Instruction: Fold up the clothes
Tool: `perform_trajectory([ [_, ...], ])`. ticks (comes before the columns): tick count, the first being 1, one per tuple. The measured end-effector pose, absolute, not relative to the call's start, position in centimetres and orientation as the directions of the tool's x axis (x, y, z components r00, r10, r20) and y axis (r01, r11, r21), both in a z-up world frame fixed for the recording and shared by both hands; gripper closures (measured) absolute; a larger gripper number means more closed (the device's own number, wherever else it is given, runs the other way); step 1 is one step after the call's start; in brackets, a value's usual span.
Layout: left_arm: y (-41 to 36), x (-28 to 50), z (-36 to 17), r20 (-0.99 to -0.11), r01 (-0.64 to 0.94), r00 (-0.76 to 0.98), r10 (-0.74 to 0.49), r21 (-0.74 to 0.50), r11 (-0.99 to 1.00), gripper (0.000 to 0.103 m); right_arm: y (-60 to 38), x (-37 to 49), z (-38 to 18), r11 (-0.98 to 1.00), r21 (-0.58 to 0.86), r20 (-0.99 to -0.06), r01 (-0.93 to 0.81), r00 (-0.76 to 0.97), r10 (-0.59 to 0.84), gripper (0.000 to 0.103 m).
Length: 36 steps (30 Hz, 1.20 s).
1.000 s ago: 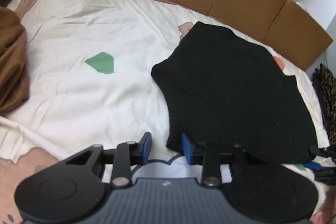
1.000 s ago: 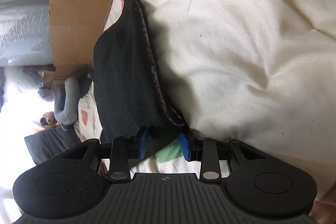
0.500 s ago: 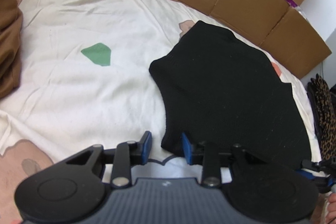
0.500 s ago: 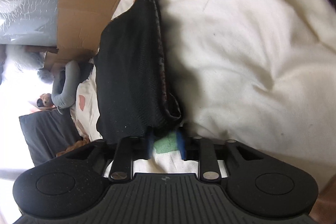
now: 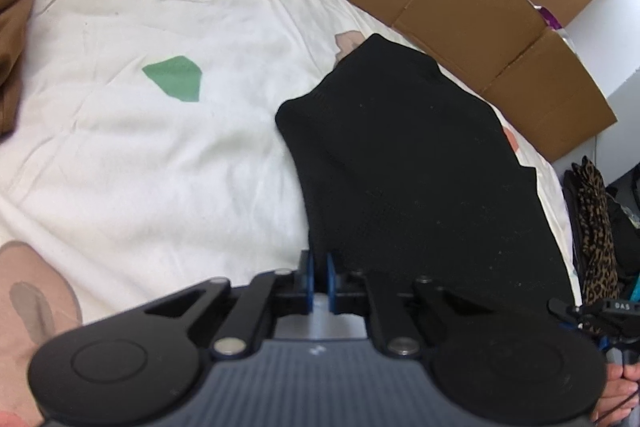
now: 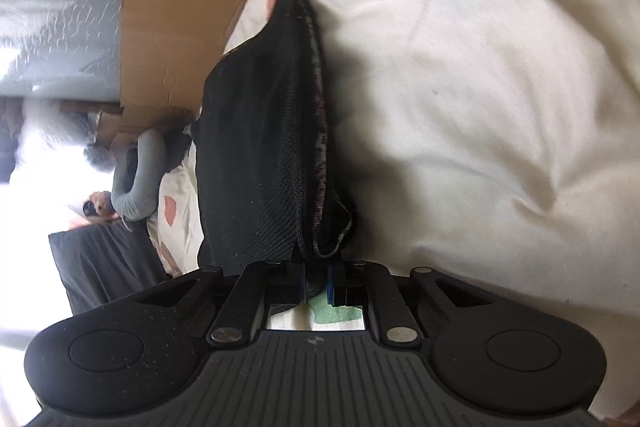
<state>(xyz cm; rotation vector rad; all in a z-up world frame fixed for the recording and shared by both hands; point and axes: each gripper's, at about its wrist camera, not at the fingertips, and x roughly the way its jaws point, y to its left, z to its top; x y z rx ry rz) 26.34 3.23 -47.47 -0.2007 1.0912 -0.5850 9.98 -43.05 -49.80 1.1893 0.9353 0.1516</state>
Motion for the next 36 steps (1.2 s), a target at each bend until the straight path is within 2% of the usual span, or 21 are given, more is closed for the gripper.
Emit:
perform_trajectory([
  [21, 4.5, 24.0, -43.5, -0.843, 0.326, 0.232, -0.485, -0.402, 0.855, 0.099, -42.6, 8.0, -46.3, 0.508, 0.787, -0.609, 0.351, 0.58, 0.542, 0.098],
  [36, 2.6, 21.5, -42.7, -0.914, 0.354, -0.003, -0.406, -0.381, 0.854, 0.099, -43.9, 6.8, -43.1, 0.57, 0.75, -0.639, 0.336, 0.593, 0.49, 0.099],
])
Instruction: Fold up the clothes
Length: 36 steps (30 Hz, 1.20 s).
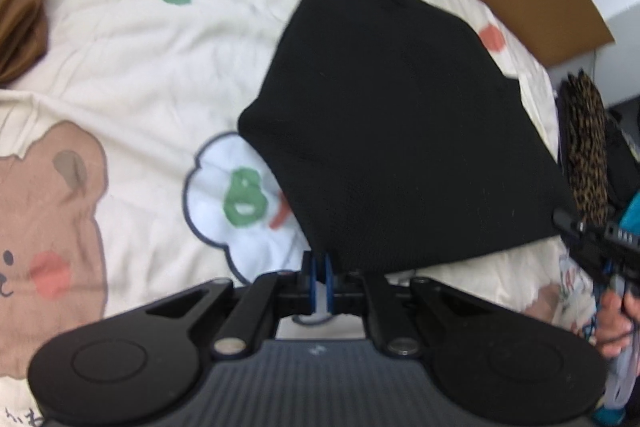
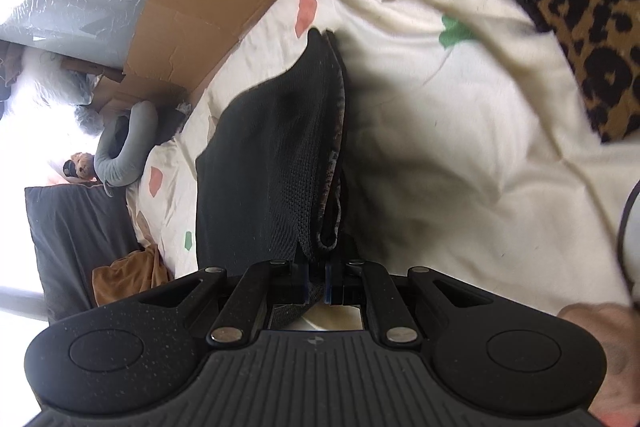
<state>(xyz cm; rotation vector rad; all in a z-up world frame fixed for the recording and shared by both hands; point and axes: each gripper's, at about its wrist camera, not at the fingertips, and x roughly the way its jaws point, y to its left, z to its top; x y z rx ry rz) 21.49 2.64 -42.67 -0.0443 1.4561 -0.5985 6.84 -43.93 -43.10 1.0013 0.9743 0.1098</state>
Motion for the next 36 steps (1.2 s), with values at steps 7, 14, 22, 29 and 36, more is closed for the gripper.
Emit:
perform_trajectory([
  [7, 0.9, 20.7, -43.0, -0.908, 0.374, -0.1, -0.407, -0.414, 0.83, 0.099, -45.1, 7.0, -42.2, 0.608, 0.712, -0.668, 0.352, 0.607, 0.431, 0.099],
  [14, -0.5, 20.0, -44.1, -0.901, 0.366, -0.175, -0.397, -0.434, 0.823, 0.099, -46.4, 8.0, -41.8, 0.621, 0.693, -0.681, 0.366, 0.614, 0.398, 0.099],
  [22, -2.8, 18.9, -44.8, -0.882, 0.332, -0.271, -0.386, -0.462, 0.822, 0.099, -47.6, 9.2, -41.6, 0.644, 0.666, -0.698, 0.377, 0.618, 0.36, 0.099],
  [29, -5.1, 17.0, -45.4, -0.849, 0.294, -0.347, -0.398, -0.502, 0.814, 0.099, -48.9, 10.2, -41.6, 0.659, 0.643, -0.71, 0.39, 0.626, 0.322, 0.099],
  [36, -7.0, 15.1, -45.2, -0.816, 0.287, -0.398, -0.419, -0.544, 0.788, 0.099, -50.2, 10.8, -41.2, 0.668, 0.622, -0.723, 0.407, 0.627, 0.29, 0.099],
])
